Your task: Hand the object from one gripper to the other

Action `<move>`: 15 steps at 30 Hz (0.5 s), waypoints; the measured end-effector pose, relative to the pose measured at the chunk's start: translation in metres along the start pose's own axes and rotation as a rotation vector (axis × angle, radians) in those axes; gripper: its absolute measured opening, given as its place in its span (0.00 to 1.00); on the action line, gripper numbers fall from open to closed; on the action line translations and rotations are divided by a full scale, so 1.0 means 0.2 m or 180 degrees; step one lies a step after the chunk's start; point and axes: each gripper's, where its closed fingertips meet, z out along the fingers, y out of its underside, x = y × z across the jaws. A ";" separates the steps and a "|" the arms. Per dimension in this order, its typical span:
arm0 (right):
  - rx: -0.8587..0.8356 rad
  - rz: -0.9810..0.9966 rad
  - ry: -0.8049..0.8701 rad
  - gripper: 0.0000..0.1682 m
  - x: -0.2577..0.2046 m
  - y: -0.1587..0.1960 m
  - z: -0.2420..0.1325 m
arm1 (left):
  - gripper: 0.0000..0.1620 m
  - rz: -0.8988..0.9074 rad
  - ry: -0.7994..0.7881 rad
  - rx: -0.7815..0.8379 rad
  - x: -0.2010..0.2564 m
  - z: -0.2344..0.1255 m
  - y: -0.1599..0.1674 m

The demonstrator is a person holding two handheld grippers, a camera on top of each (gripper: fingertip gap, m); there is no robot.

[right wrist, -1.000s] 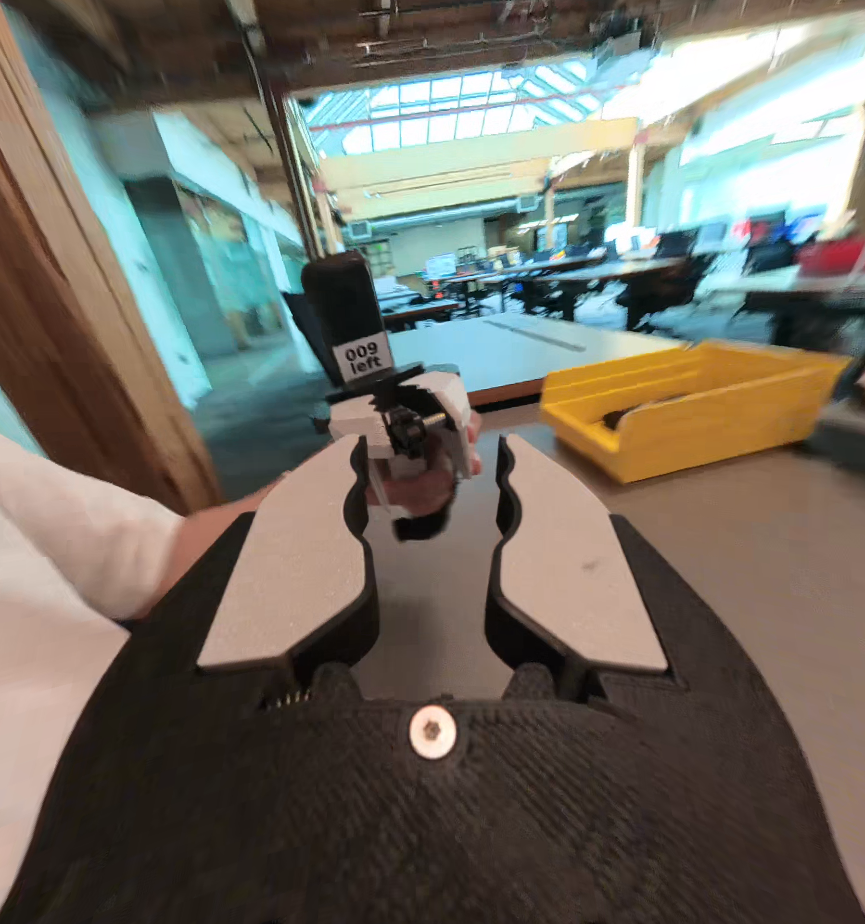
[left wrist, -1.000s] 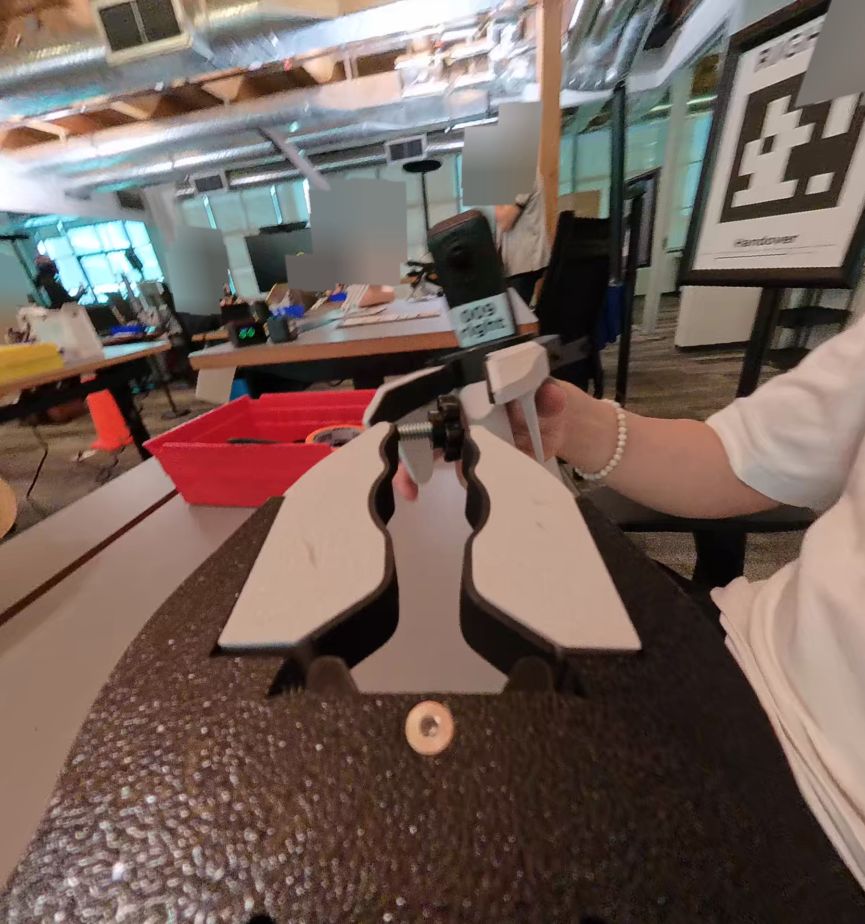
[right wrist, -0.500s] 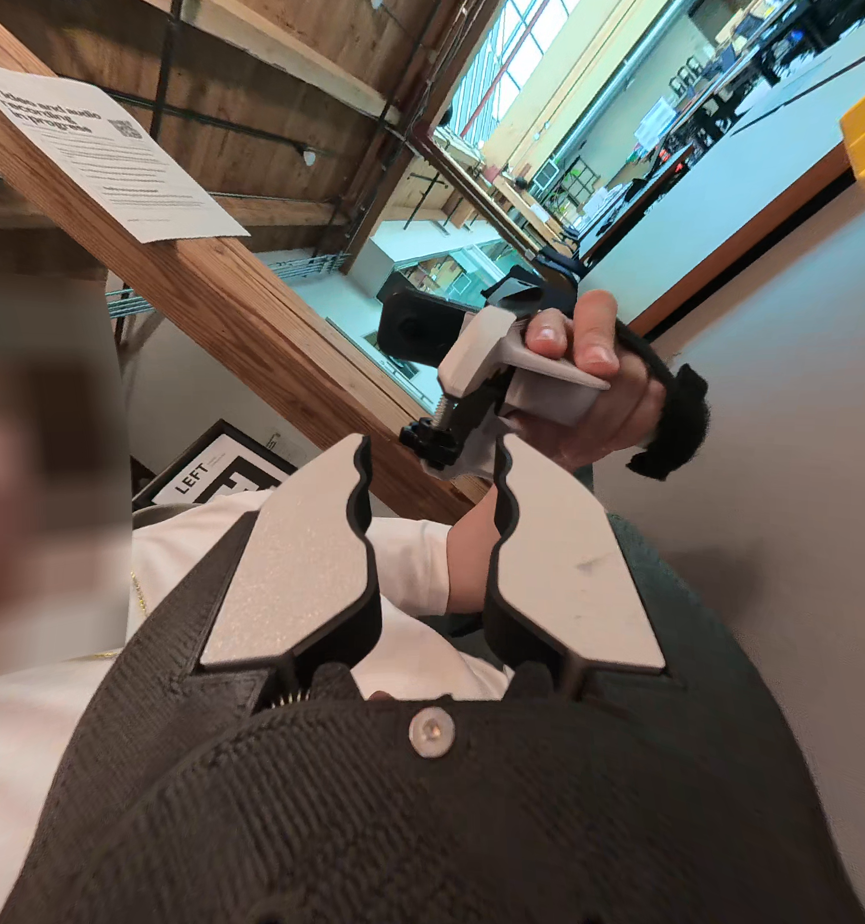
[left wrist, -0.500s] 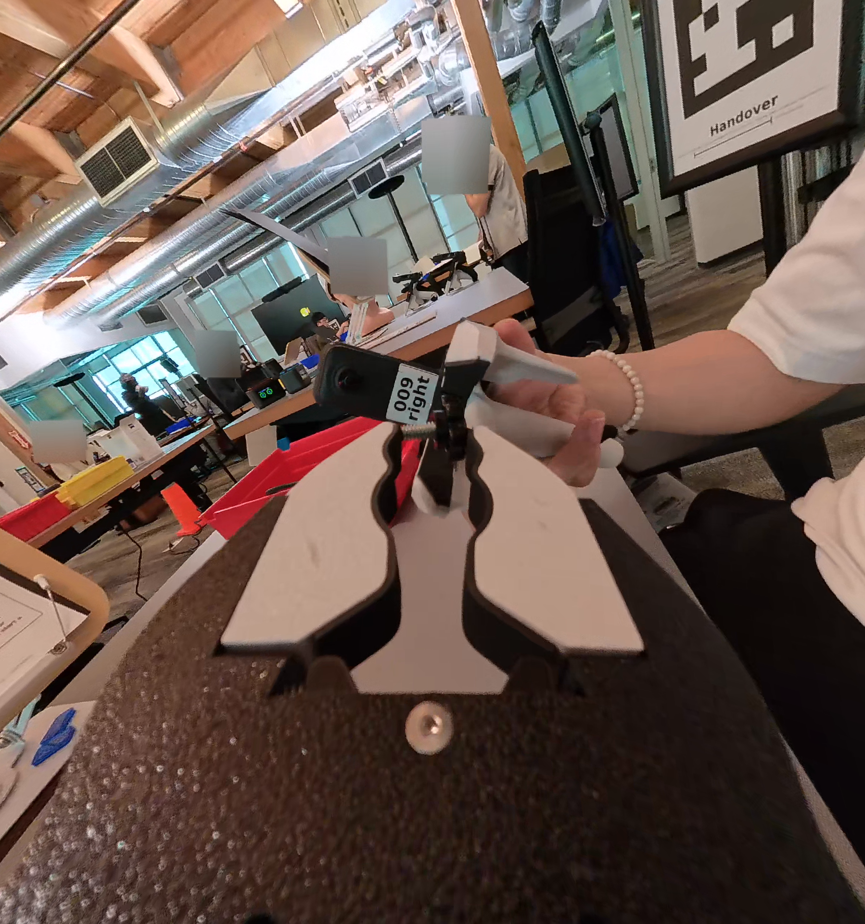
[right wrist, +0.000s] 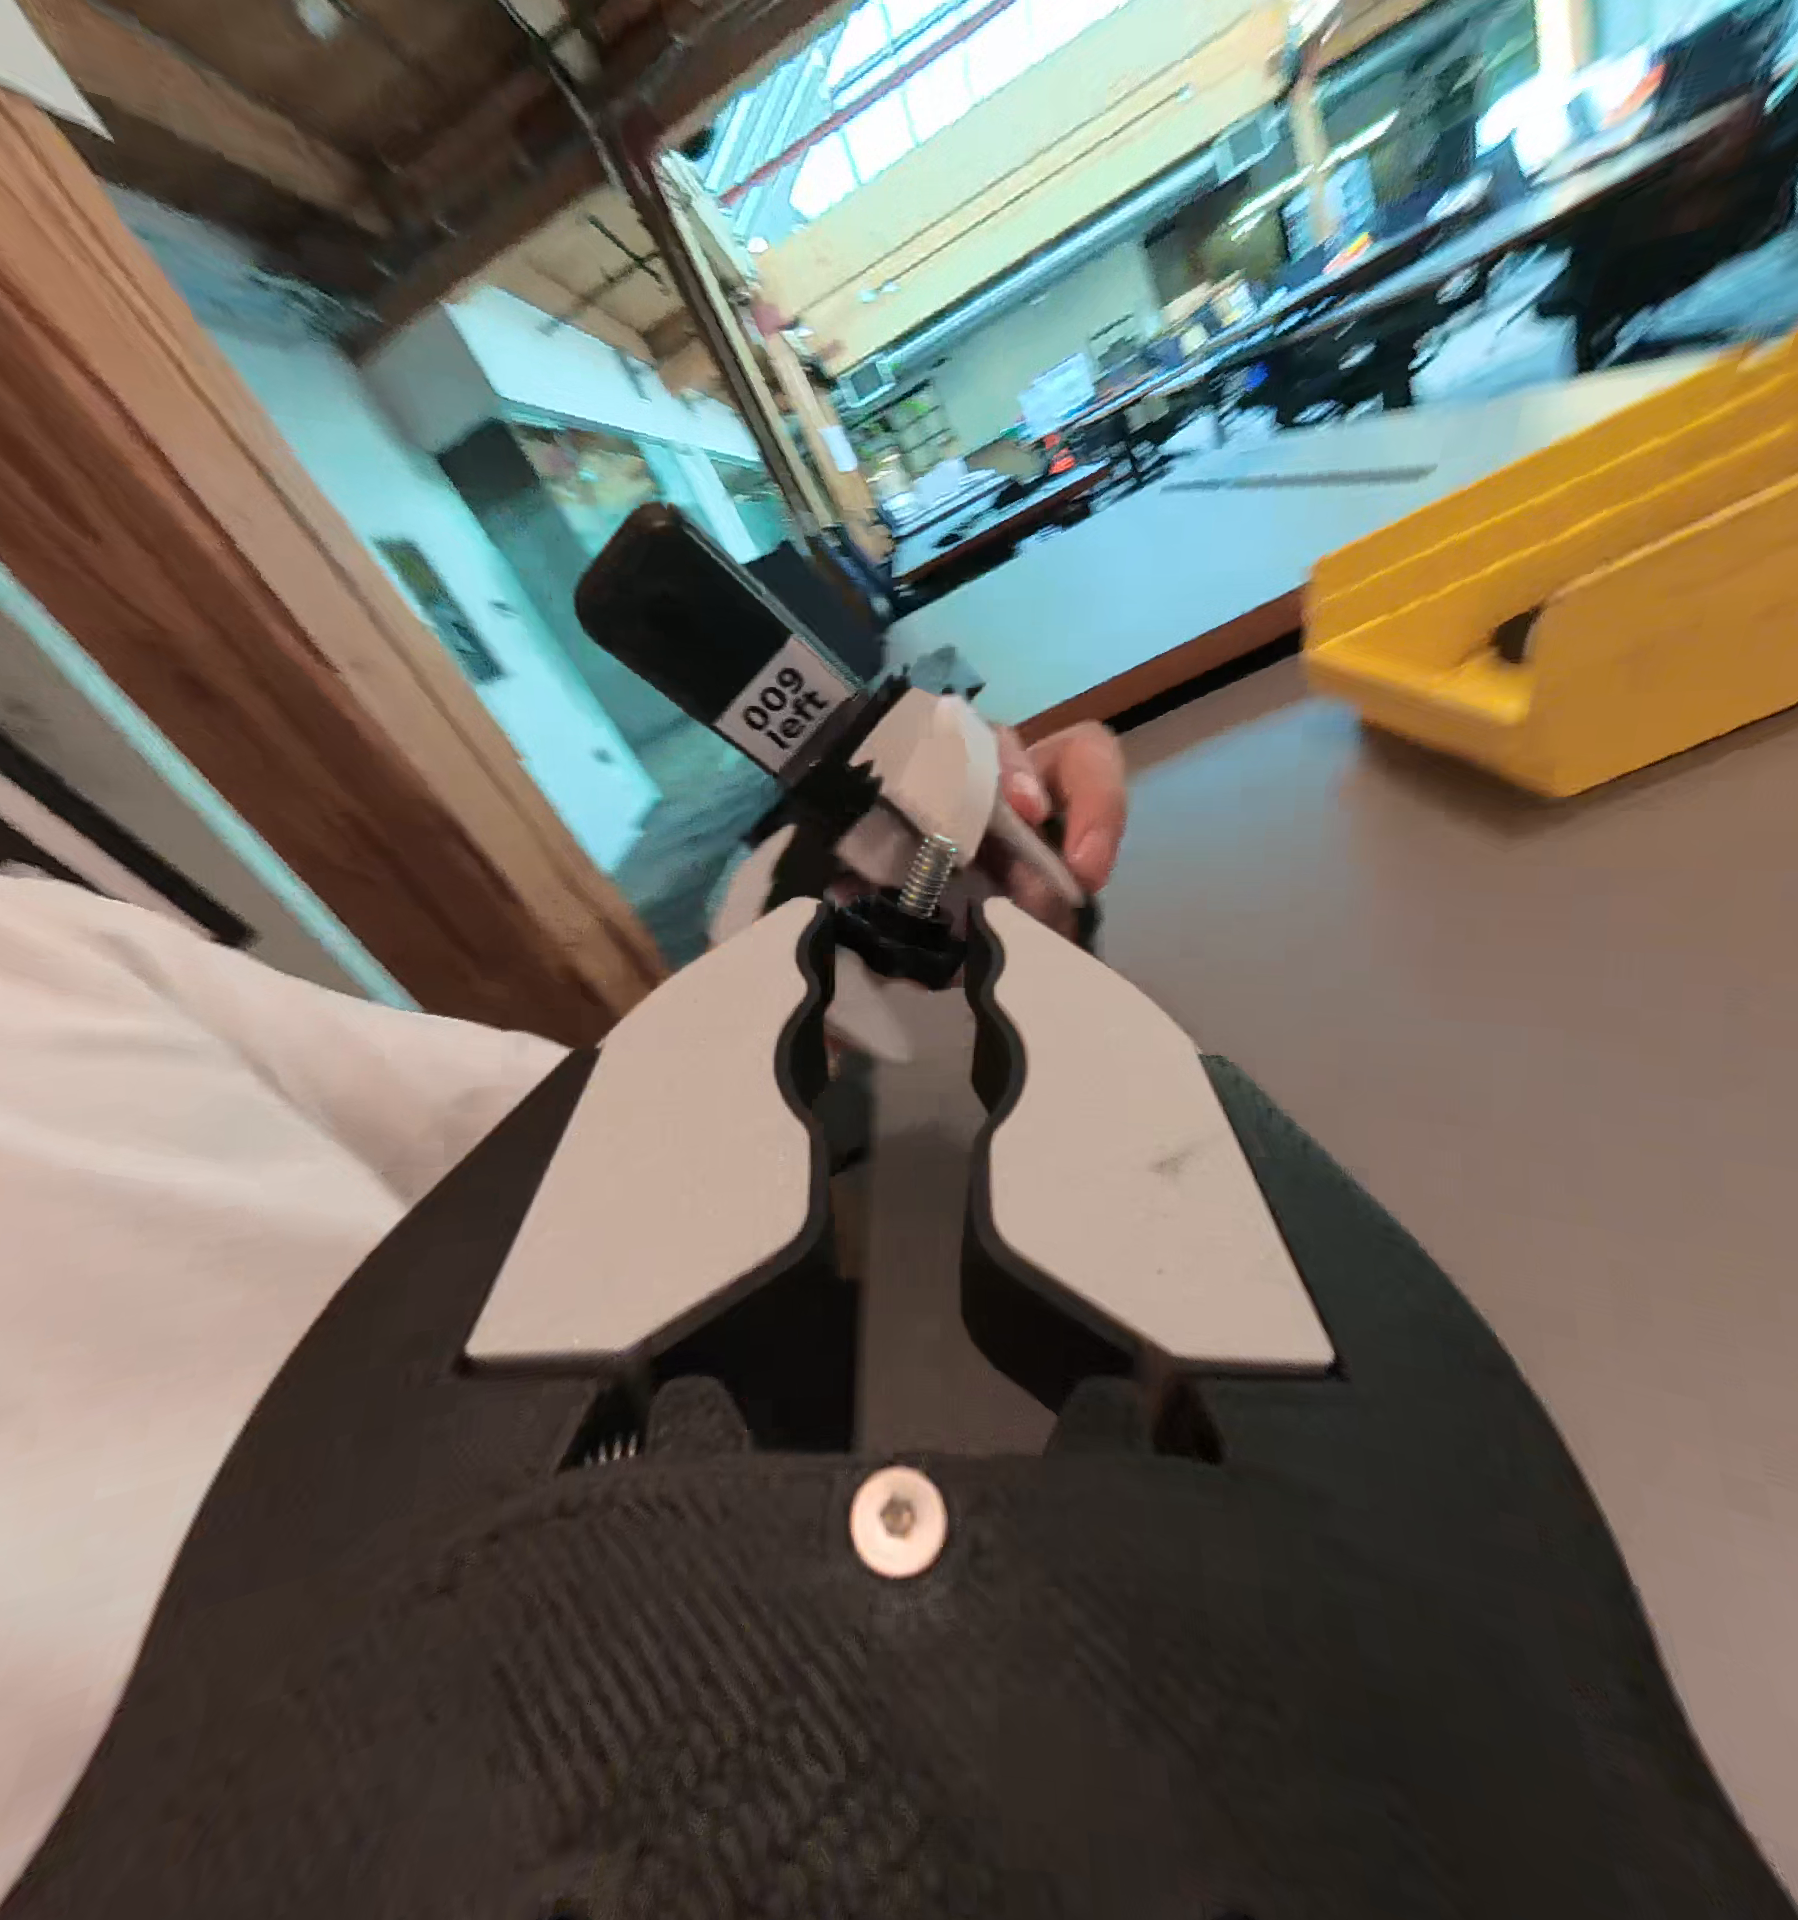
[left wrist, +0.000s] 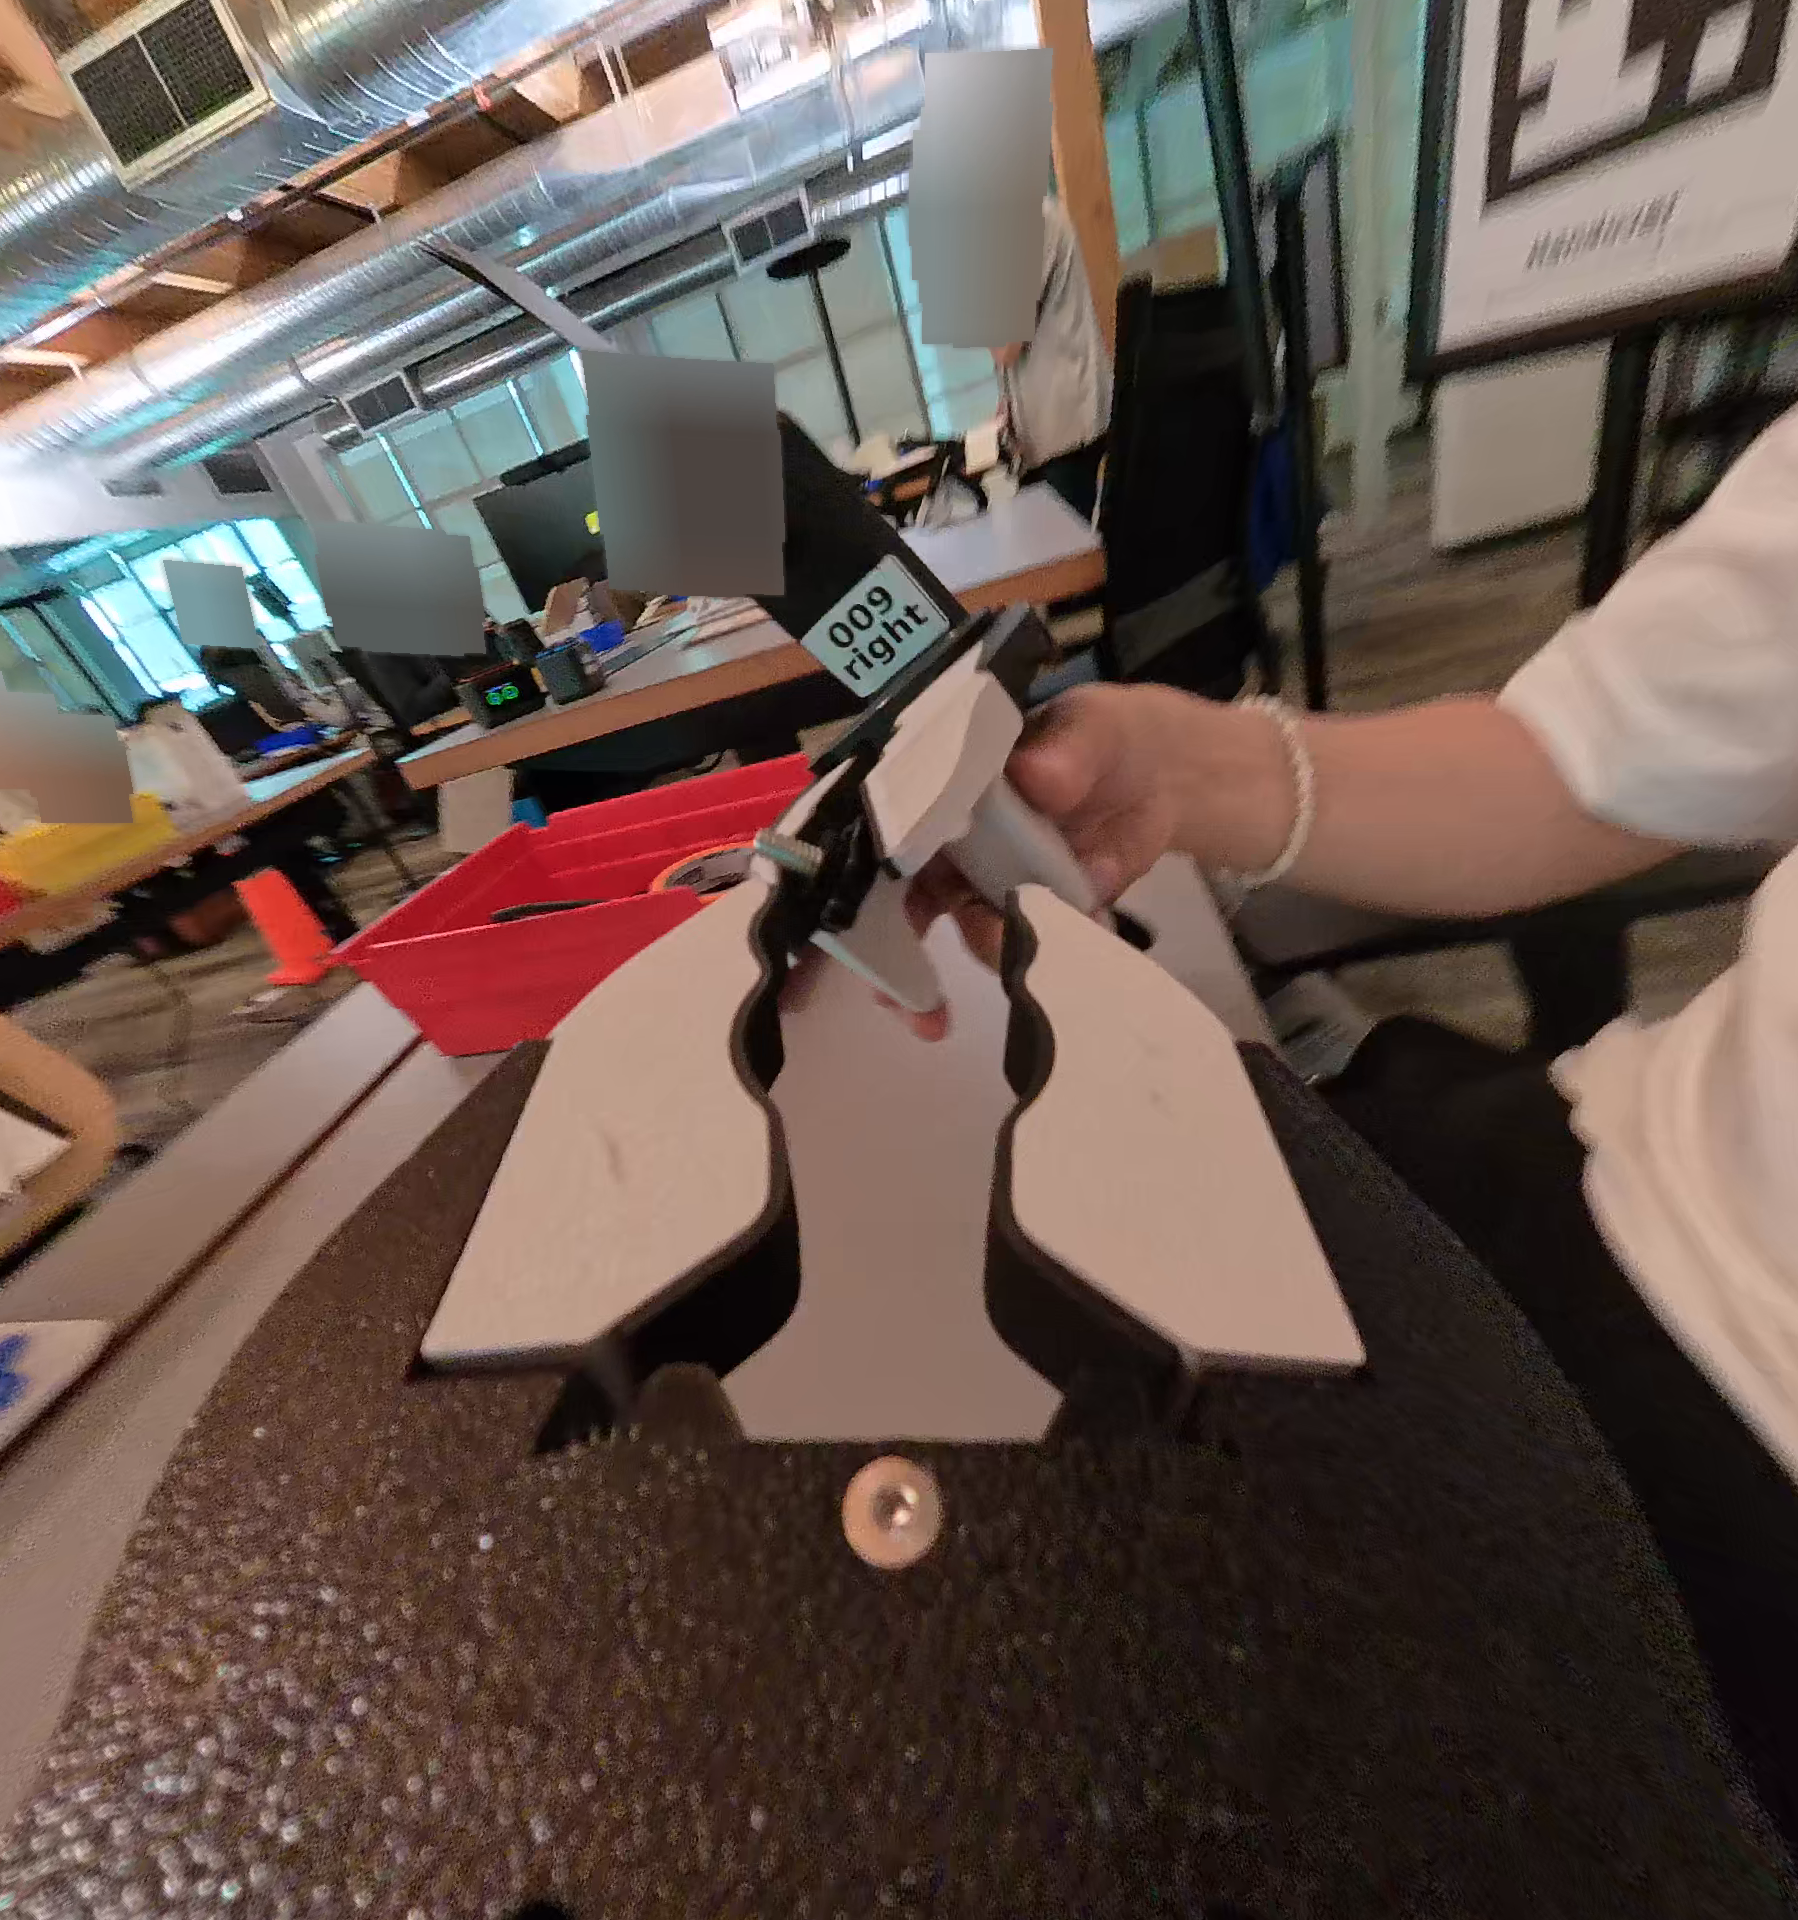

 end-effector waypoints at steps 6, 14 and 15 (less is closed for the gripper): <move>-0.0303 -0.1826 0.1047 0.14 0.11 -0.05 -0.08 | 0.19 -0.1604 -0.0342 0.0320 -0.17 -0.02 -0.10; -0.0814 -0.2825 0.1329 0.14 0.10 0.04 -0.02 | 0.06 -0.1701 -0.0255 -0.0306 -0.08 0.05 0.01; -0.0817 -0.2842 0.1332 0.14 0.09 0.04 -0.02 | 0.06 -0.1722 -0.0229 -0.0254 -0.08 0.04 -0.01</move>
